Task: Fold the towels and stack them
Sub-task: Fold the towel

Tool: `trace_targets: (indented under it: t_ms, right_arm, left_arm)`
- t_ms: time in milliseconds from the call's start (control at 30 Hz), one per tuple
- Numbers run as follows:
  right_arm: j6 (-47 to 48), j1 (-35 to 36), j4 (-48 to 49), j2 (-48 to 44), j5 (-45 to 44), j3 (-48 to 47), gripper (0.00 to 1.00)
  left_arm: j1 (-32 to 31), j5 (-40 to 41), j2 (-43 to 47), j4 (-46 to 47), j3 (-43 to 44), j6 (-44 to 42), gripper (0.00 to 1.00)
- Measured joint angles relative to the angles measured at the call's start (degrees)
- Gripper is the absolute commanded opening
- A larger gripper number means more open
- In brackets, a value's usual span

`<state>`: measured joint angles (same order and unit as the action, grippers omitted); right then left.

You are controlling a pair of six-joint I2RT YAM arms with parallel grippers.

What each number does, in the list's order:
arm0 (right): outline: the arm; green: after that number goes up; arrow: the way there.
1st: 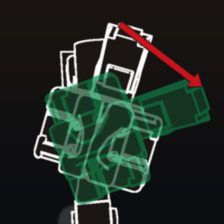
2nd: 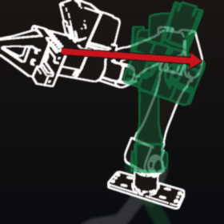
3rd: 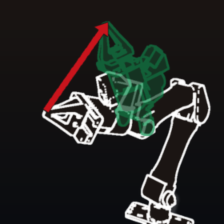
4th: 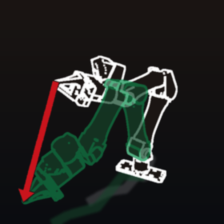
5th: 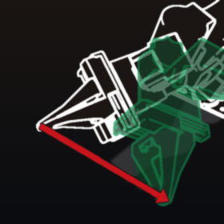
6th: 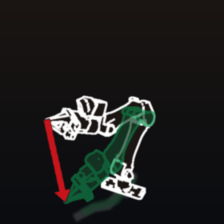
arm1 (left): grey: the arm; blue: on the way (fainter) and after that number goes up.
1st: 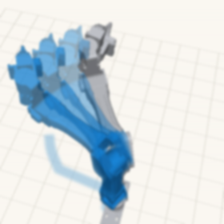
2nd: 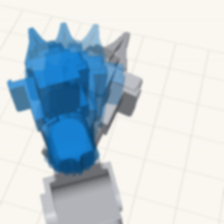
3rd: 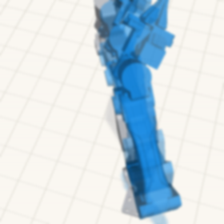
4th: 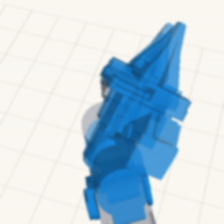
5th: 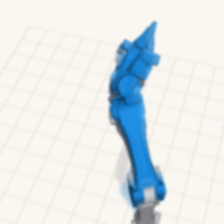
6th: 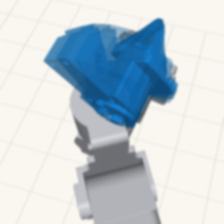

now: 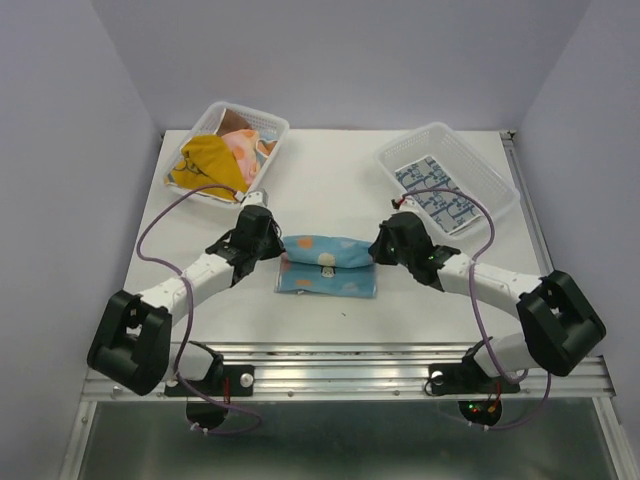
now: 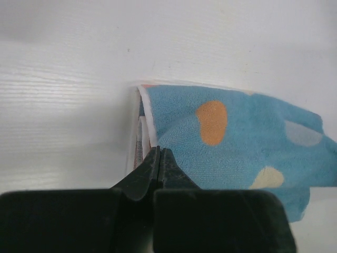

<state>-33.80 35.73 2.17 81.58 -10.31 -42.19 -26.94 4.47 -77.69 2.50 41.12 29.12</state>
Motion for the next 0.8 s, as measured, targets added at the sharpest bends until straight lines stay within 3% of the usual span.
trace_targets:
  t_ms: [233,800]
  right_arm:
    - [-2.2,1.3,0.0,-7.0,2.9,4.4,0.02]
    - [-6.3,1.9,-0.1,-14.2,13.1,12.2,0.04]
  left_arm:
    - [-1.6,2.1,9.7,-1.0,-5.3,4.6,0.0]
    - [-4.0,3.2,14.0,-6.5,-11.5,9.8,0.0]
